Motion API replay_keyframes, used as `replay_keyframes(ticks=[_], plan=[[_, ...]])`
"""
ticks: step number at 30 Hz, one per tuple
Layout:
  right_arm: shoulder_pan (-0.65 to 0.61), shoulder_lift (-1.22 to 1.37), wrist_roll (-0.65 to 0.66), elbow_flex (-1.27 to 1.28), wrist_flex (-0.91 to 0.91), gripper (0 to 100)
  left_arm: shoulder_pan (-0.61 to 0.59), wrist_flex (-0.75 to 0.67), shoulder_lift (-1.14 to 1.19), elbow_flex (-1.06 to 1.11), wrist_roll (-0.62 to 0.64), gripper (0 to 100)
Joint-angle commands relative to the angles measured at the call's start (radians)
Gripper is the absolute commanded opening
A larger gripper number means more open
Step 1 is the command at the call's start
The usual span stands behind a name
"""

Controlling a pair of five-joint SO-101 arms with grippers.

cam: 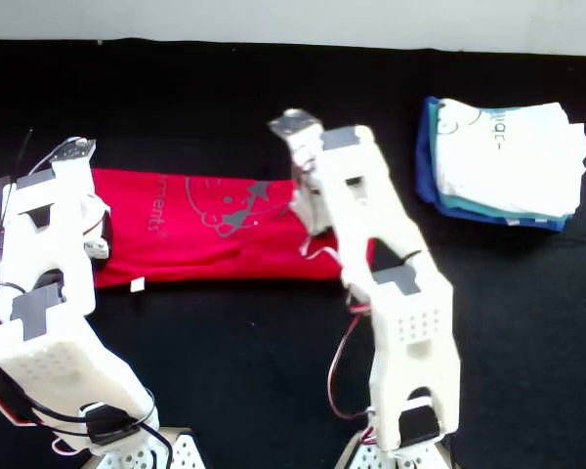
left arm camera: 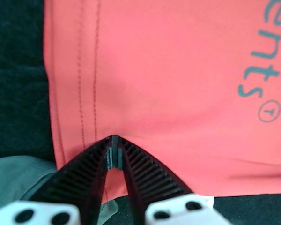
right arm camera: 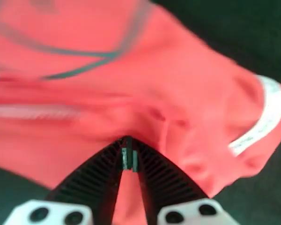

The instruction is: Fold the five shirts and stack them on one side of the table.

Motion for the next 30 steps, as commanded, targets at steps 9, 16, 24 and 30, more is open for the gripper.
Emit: replay_keyframes(ticks=[9,16,24,30], plan=[[0.114,0.041,-0.005,-0.341,0.232,0.7,0.013,-0.014,0.007,0.007,0.008,1],[0.077,0.05,-0.009,-0.611,0.328,0.7,0.013,-0.014,0.007,0.007,0.008,1],[0.01,0.249,-0.006,-0.601,0.12,0.7,0.013,-0.012,0.007,0.008,0.008,1],[0.094,0.325,-0.009,-0.604,0.122,0.7,0.013,-0.012,0.007,0.008,0.008,1]])
